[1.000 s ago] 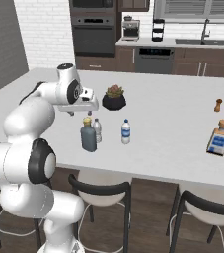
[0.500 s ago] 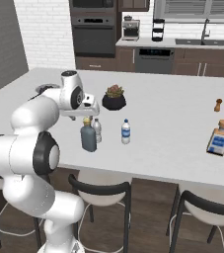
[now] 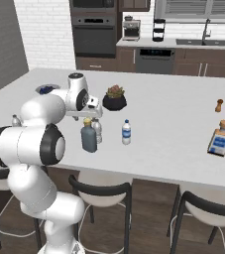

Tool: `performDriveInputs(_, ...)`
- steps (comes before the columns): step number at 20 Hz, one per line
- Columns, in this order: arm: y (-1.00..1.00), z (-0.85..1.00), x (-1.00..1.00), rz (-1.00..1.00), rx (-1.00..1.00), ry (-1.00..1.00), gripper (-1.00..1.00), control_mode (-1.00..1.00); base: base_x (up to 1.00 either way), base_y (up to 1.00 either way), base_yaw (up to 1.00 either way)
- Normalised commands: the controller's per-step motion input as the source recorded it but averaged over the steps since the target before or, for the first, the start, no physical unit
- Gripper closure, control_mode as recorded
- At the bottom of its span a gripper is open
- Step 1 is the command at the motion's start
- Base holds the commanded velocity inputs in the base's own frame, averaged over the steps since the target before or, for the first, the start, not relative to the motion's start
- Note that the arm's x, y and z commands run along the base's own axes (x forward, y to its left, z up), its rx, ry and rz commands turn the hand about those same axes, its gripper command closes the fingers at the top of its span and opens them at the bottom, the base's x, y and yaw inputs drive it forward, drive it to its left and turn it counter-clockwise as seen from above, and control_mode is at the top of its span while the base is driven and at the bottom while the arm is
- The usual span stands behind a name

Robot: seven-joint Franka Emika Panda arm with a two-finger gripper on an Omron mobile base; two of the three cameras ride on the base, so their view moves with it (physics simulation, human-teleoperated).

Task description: Move the plastic bottles in the middle to the plastics group, and the glass bottles in the middle to the glass group.

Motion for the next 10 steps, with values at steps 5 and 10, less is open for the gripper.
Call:
performDriveInputs(5,0.0,-0.07,0.07,0.0,0.0,0.07,-1.0,-1.0,0.0,0.0,0.0)
performDriveInputs(10,0.0,-0.26,0.01,0.0,0.0,0.03,-1.0,-1.0,0.0,0.0,0.0)
